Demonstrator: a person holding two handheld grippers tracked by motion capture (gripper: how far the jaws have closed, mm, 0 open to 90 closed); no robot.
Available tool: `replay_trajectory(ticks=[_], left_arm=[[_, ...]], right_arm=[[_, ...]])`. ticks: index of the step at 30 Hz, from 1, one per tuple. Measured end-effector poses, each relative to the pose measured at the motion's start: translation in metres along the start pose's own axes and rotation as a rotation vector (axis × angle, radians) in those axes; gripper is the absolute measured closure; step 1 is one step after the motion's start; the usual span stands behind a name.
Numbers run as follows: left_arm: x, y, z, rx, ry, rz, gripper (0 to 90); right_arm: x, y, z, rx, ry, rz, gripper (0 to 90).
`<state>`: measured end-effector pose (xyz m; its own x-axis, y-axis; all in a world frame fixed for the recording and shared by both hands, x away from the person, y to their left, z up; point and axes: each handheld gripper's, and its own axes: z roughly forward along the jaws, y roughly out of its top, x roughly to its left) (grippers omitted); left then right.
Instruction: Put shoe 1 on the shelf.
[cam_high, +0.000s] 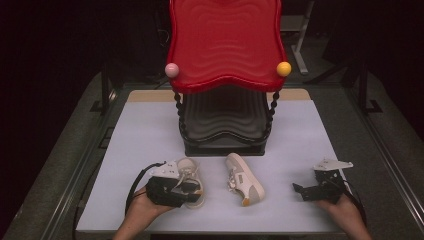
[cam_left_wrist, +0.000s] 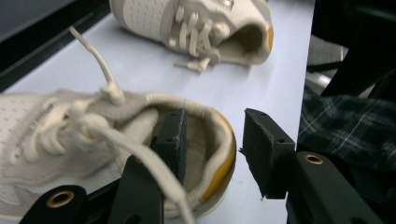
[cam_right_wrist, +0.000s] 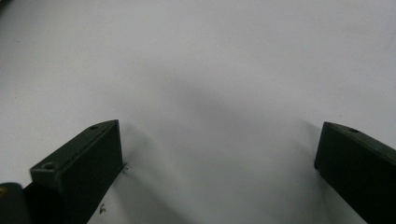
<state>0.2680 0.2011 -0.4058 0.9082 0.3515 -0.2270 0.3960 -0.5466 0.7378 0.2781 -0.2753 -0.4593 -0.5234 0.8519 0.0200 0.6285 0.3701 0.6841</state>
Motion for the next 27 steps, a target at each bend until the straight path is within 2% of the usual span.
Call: replay_trajectory(ticks=[5,11,15,21,27], left_arm=[[-0.0014,-0.0028,0.0046,0.022,-0.007,0.012,63.4],[-0.0012,-0.0024,0.0037,0.021,-0.002,0.017,71.0],[-0.0008,-0.0015,0.0041,0.026,-0.011,0.022,72.6],[-0.0037,0.0018,0.0049,0.042,-0.002,0.05,75.8],[-0.0049,0.0056,0.0025,0.045,-0.005,0.052,76.5]], right_arm=[[0.0,0.0001,0.0,0.001,0.0,0.0,0.2],[0.0,0.0,0.0,0.001,0.0,0.0,0.2],[-0.0001,0.0,0.0,0.001,0.0,0.0,0.2],[-0.0001,0.0,0.0,0.001,0.0,0.0,0.2],[-0.0001,0.0,0.0,0.0,0.0,-0.001,0.2]])
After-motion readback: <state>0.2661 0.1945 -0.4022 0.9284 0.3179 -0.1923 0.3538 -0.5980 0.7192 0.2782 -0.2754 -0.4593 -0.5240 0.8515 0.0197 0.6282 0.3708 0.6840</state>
